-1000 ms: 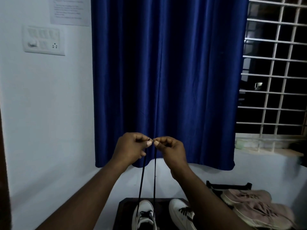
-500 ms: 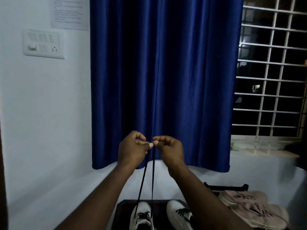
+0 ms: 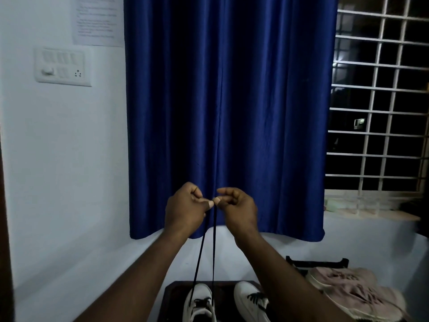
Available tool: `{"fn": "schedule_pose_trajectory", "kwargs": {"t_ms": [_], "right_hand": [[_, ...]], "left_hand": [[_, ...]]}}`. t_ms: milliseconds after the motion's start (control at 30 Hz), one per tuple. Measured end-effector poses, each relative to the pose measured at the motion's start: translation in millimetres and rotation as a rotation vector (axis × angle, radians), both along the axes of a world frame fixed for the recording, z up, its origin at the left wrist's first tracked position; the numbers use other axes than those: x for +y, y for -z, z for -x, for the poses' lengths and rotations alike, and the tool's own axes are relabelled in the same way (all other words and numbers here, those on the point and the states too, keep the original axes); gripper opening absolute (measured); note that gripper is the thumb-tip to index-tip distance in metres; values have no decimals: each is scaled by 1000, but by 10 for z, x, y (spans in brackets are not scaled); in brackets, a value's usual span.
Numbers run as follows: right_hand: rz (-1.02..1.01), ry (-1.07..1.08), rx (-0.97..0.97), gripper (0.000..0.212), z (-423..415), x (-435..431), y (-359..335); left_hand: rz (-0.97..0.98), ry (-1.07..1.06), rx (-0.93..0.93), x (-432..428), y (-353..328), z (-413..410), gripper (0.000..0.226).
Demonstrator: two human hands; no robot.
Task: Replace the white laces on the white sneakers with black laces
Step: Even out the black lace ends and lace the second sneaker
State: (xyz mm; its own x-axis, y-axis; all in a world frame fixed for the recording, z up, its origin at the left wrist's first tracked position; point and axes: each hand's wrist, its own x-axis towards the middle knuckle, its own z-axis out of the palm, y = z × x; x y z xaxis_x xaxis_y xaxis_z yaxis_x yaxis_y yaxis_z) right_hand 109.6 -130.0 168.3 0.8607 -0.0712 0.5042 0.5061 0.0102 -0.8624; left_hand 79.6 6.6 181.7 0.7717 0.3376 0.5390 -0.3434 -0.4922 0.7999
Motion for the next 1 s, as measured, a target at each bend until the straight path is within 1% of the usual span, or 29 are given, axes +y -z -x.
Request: {"fn": "schedule_pose_trajectory", "kwargs": {"t_ms": [500, 800, 1000], "right_hand": [[-14, -42, 18, 18, 1, 4, 3], [-69, -115, 82, 15, 6, 38, 228], [-98, -180, 114, 15, -18, 43, 412]], "left_hand": [[8, 20, -6, 16, 15, 5, 26], [37, 80, 26, 45, 295, 1, 23], [177, 176, 106, 69, 479, -4, 23]]}}
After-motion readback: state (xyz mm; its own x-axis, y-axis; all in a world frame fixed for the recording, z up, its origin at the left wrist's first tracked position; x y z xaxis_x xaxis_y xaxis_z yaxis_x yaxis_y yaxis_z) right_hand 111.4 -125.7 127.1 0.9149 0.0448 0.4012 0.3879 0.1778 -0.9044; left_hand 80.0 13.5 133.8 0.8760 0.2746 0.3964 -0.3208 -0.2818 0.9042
